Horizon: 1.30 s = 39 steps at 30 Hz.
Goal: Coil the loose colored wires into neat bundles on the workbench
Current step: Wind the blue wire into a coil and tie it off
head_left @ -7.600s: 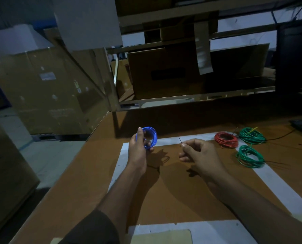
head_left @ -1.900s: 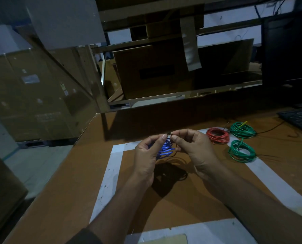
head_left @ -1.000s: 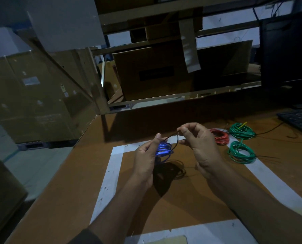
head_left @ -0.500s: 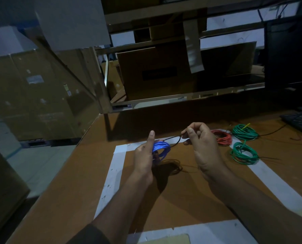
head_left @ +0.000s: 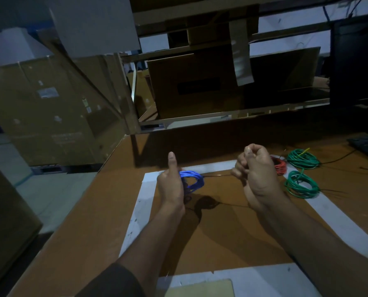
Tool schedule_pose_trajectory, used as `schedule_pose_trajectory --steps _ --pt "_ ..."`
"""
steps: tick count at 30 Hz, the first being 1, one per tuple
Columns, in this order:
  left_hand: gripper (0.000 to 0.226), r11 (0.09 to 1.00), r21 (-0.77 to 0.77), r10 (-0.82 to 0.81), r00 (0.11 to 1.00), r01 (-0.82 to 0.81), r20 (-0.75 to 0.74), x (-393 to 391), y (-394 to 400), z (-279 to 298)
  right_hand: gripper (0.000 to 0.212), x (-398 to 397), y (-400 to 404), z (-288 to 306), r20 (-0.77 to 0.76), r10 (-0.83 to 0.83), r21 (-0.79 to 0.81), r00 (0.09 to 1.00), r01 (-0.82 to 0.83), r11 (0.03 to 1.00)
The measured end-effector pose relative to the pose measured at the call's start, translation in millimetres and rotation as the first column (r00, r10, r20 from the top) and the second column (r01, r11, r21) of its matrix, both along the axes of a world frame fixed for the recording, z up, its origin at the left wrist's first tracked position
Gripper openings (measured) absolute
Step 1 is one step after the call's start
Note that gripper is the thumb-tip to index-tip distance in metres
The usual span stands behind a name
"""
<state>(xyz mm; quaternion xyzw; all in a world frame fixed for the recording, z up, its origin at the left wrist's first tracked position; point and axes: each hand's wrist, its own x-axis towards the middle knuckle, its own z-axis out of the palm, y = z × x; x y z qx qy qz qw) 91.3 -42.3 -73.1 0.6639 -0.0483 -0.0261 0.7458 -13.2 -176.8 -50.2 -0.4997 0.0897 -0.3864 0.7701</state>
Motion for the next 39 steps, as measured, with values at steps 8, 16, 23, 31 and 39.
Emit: schedule_pose_trajectory --steps 8,16,23,31,39 --pt "0.063 0.994 0.043 0.101 0.994 -0.102 0.031 12 7 2 0.010 -4 13 0 -0.368 0.389 -0.112 0.844 -0.456 0.883" --pt "0.065 0.985 0.071 -0.150 0.985 0.156 -0.081 4 7 -7 0.041 -8 13 -18 -0.556 0.040 -0.563 0.830 -0.412 0.716" --pt "0.073 0.861 -0.121 -0.508 0.842 0.494 -0.181 4 8 -9 0.009 10 1 -35 -0.395 -0.120 -0.719 0.911 -0.225 0.657" --pt "0.037 0.814 0.057 -0.581 0.813 0.578 0.050 -5 2 -3 0.014 11 -13 -38 -0.413 -0.175 -0.564 0.894 -0.100 0.820" --pt "0.028 0.821 0.163 -0.567 0.816 0.548 0.113 -16 -7 -10 0.023 10 -21 -38 -0.485 -0.125 -0.405 0.866 -0.096 0.909"
